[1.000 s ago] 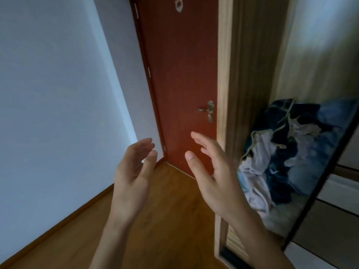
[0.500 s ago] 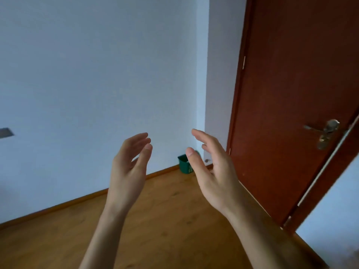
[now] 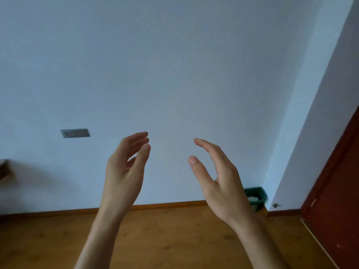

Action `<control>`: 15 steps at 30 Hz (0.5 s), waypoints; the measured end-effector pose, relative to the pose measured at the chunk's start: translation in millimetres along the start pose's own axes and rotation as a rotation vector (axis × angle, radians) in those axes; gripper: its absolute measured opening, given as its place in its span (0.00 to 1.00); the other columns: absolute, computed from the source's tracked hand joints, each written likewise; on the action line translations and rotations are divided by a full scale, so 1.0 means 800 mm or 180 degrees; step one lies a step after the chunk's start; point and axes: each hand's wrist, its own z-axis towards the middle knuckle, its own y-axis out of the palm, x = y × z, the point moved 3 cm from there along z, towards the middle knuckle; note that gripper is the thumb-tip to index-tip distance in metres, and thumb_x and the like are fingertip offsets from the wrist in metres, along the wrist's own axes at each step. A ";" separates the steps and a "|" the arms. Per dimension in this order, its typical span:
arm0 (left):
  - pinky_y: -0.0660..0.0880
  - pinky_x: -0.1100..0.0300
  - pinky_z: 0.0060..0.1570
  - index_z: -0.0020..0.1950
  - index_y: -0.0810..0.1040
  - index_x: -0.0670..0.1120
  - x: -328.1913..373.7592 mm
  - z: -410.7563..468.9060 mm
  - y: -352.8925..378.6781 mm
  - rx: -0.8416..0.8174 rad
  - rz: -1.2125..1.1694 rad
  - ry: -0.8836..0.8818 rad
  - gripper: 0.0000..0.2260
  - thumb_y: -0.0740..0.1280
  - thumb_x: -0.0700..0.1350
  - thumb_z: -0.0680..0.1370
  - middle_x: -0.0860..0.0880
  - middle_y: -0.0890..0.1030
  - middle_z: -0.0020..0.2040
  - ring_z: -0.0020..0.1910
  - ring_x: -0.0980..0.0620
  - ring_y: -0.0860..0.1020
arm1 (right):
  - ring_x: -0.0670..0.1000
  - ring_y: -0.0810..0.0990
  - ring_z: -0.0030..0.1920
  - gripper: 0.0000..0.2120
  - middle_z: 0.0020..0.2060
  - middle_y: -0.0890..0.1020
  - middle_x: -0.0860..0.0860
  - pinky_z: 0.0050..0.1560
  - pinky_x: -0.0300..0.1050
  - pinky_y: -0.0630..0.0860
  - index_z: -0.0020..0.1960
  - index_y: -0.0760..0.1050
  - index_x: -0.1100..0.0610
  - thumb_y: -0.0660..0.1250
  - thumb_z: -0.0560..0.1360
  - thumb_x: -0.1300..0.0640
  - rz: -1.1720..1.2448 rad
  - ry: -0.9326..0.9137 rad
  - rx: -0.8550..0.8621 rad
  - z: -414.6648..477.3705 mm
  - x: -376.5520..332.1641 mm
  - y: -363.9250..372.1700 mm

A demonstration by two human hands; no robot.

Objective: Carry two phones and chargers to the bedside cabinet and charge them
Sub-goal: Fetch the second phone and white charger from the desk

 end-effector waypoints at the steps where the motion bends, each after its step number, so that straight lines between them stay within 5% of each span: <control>1: 0.75 0.63 0.56 0.62 0.79 0.56 -0.012 0.020 -0.013 0.0051 0.0037 0.0000 0.10 0.66 0.45 0.82 0.59 0.85 0.56 0.60 0.63 0.80 | 0.31 0.65 0.69 0.21 0.68 0.71 0.33 0.61 0.19 0.59 0.72 0.67 0.43 0.59 0.80 0.41 0.0027 -0.0022 -0.0061 0.021 0.001 0.021; 7: 0.74 0.73 0.53 0.61 0.79 0.60 -0.084 0.112 -0.088 0.0401 0.0309 -0.0069 0.10 0.65 0.47 0.82 0.62 0.84 0.56 0.60 0.64 0.79 | 0.31 0.65 0.69 0.21 0.68 0.70 0.30 0.62 0.19 0.59 0.71 0.67 0.40 0.59 0.79 0.39 0.0187 -0.0282 -0.0412 0.136 0.013 0.147; 15: 0.74 0.62 0.59 0.63 0.76 0.61 -0.187 0.231 -0.176 0.0965 0.0732 -0.0118 0.12 0.64 0.47 0.83 0.63 0.82 0.59 0.62 0.63 0.78 | 0.31 0.66 0.69 0.20 0.68 0.71 0.31 0.63 0.21 0.60 0.71 0.68 0.41 0.59 0.79 0.41 0.0624 -0.0599 -0.1025 0.285 0.053 0.318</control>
